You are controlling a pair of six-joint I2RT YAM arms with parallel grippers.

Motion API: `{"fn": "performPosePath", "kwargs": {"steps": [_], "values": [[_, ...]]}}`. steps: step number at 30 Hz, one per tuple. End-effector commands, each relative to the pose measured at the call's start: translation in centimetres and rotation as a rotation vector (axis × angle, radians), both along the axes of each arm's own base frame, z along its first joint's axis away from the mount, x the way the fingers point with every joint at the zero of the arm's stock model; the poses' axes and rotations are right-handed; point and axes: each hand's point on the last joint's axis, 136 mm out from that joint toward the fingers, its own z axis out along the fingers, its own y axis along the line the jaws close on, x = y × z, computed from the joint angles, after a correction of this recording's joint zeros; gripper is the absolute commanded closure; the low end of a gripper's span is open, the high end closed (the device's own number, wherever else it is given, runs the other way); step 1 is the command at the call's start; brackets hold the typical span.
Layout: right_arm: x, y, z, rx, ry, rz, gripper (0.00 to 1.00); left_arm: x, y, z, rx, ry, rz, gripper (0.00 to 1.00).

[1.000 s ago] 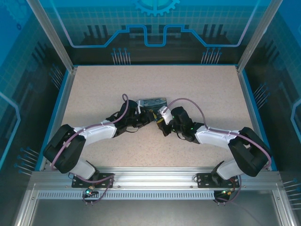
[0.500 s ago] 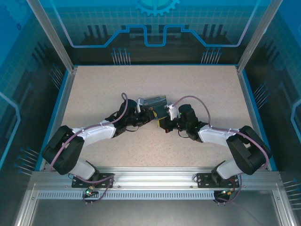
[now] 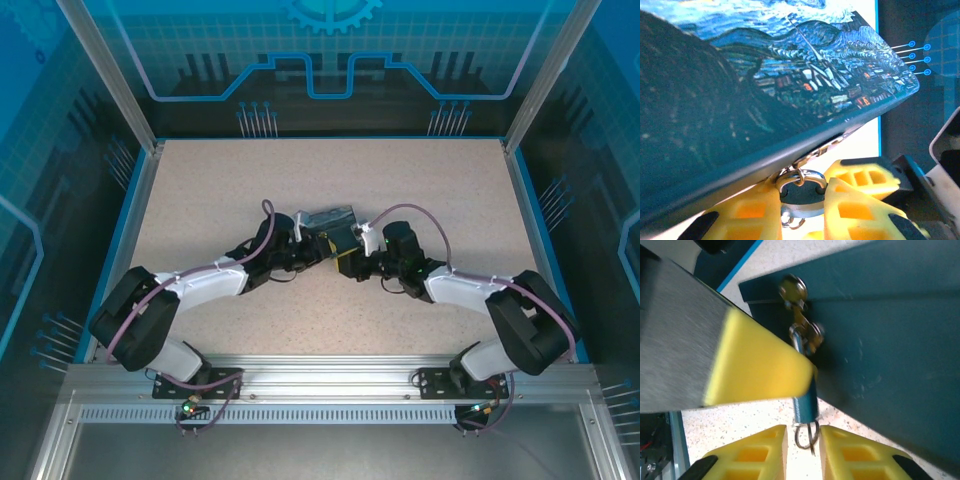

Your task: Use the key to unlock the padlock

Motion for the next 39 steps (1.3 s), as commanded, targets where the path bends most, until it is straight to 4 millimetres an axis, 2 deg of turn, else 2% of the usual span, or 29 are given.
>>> {"fn": "performPosePath", "kwargs": {"steps": [1,4,8,12,15,19,25,34,39], "values": [[0.2,-0.6,1.0,-0.047,-0.086,0.003,0.66,-0.1,-0.3,0.9,-0.019,-0.028,-0.010,0.99],[0.2,-1.4,0.8,-0.056,-0.091,-0.012,0.59,0.1,-0.2,1.0,-0.018,-0.030,-0.003,0.99],[0.1,-2.2,1.9,0.037,-0.084,-0.025,0.57,0.3,-0.2,1.3,-0.021,-0.031,0.003,1.00],[-0.4,-2.2,3.1,0.129,-0.071,-0.017,0.57,0.4,-0.2,1.5,-0.036,-0.030,0.014,1.00],[-1.0,-2.0,2.9,0.140,-0.042,-0.001,0.58,0.5,-0.1,1.6,-0.042,-0.028,0.023,1.00],[-0.8,-2.9,2.0,0.095,-0.057,-0.047,0.57,0.5,-0.1,1.7,-0.042,-0.029,0.023,1.00],[-0.6,-1.1,2.9,0.202,-0.014,0.013,0.59,0.6,-0.2,1.9,-0.047,-0.034,0.024,1.00],[0.2,0.2,1.8,0.219,0.019,0.002,0.62,0.5,-0.1,1.9,-0.048,-0.033,0.024,1.00],[0.2,0.3,1.1,0.209,0.033,-0.004,0.69,0.6,-0.2,2.1,-0.054,-0.036,0.023,1.00]]}}
